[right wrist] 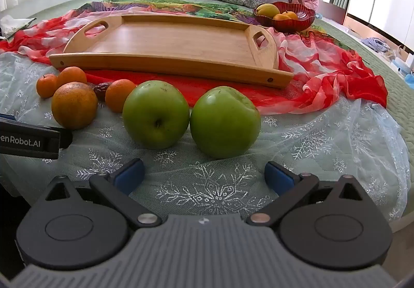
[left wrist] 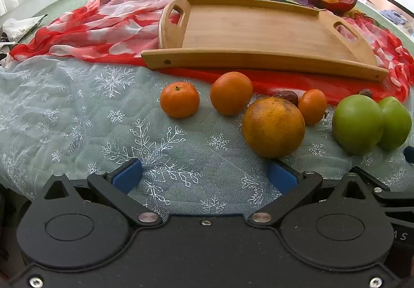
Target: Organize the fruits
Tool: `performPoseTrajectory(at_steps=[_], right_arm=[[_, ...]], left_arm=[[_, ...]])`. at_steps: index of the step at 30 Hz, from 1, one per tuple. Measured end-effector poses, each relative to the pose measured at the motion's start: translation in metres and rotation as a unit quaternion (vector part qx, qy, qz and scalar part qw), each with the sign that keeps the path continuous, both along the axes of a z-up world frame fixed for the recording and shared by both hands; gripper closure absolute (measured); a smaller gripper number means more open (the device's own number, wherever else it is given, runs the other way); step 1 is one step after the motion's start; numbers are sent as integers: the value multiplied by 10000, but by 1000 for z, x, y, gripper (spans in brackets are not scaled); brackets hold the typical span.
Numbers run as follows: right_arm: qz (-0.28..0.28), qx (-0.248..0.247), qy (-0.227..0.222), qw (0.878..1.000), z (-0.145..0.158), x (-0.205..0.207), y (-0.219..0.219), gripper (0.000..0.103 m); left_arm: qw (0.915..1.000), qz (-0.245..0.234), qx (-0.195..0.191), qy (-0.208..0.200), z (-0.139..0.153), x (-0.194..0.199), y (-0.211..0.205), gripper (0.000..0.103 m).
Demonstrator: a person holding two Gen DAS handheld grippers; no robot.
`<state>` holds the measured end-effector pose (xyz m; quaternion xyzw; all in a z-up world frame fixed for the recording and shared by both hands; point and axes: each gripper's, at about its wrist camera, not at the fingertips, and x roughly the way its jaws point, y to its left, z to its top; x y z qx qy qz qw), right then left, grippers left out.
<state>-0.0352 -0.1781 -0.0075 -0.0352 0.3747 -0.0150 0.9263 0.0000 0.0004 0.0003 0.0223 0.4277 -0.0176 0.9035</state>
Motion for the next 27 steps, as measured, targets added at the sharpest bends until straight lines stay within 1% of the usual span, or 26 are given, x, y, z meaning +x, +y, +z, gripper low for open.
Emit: performPoseTrajectory(at_steps=[10,11,27], right_arm=[[1,-4,1,10000,0,0,0,0],[2,-5,1,10000,0,0,0,0],[3,-12,0,10000,-1,0,1,0]], left_arm=[[10000,4,-2,-8,0,-2,7,0],[10000,-1,70,15,0,0,0,0],[10000,-1,81,22,0,0,0,0]])
